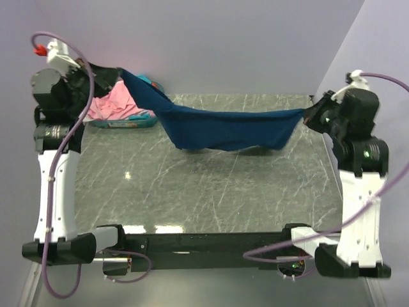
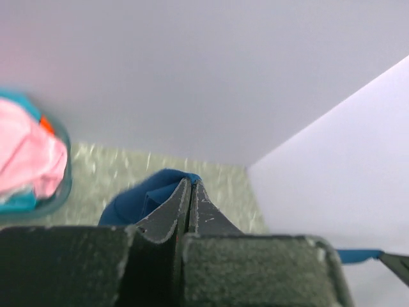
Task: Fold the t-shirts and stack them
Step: Flatten the tshirt out
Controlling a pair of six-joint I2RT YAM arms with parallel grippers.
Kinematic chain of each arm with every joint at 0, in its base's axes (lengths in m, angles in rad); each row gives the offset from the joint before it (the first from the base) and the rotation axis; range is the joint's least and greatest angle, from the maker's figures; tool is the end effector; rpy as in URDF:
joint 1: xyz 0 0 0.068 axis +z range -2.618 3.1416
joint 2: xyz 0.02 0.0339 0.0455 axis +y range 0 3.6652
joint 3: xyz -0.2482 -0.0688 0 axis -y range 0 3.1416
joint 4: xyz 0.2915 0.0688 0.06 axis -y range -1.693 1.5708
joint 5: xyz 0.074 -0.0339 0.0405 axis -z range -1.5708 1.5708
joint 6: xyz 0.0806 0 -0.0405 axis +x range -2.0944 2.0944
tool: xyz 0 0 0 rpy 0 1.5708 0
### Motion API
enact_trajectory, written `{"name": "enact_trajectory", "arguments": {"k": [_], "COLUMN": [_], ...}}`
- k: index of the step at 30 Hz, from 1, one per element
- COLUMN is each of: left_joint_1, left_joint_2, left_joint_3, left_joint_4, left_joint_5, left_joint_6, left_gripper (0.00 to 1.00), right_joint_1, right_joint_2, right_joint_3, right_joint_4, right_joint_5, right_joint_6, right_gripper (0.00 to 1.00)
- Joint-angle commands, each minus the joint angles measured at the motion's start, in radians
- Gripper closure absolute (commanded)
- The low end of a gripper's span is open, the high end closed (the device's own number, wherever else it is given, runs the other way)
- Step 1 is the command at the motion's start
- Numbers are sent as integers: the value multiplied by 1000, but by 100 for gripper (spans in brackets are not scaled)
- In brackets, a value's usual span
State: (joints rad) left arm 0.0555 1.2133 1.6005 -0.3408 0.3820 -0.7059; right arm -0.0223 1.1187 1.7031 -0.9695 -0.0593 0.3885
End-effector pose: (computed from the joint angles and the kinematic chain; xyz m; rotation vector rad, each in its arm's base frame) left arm 0.3302 -0.0117 0.5185 -0.2848 1.5576 -0.8037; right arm 0.2648 -0.0011 0.4896 0.3627 1.9334 0.2986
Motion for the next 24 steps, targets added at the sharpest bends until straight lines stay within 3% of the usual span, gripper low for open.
{"name": "enact_trajectory", "arguments": {"k": [1,6,10,14,18,24], "left_joint_1": [-2,-3,-3,-82,-157,-161], "left_joint_2": [-47,-52,-9,150,304,512], "left_joint_3": [73,154,80,113,272,594], "left_joint_4": [54,86,193,212,207,163], "left_joint_5": [-75,-83,-34,6,35,60], "left_joint_6": [-41,-50,-96,-79,-61,-53], "left_gripper": [100,100,100,100,100,100], "right_joint_1": [-5,-5,-7,-13,-60,-122], "right_joint_2": [-91,-102,-28,69,148,276], "right_joint_3": [32,61,50,23,65,245], "right_joint_4": [133,172,144,164,207,183], "right_joint_5": [58,81,81,67,37,-7], "right_joint_6": [-3,0,7,-10,-30,-40], "right_gripper": [100,100,100,100,100,100]}}
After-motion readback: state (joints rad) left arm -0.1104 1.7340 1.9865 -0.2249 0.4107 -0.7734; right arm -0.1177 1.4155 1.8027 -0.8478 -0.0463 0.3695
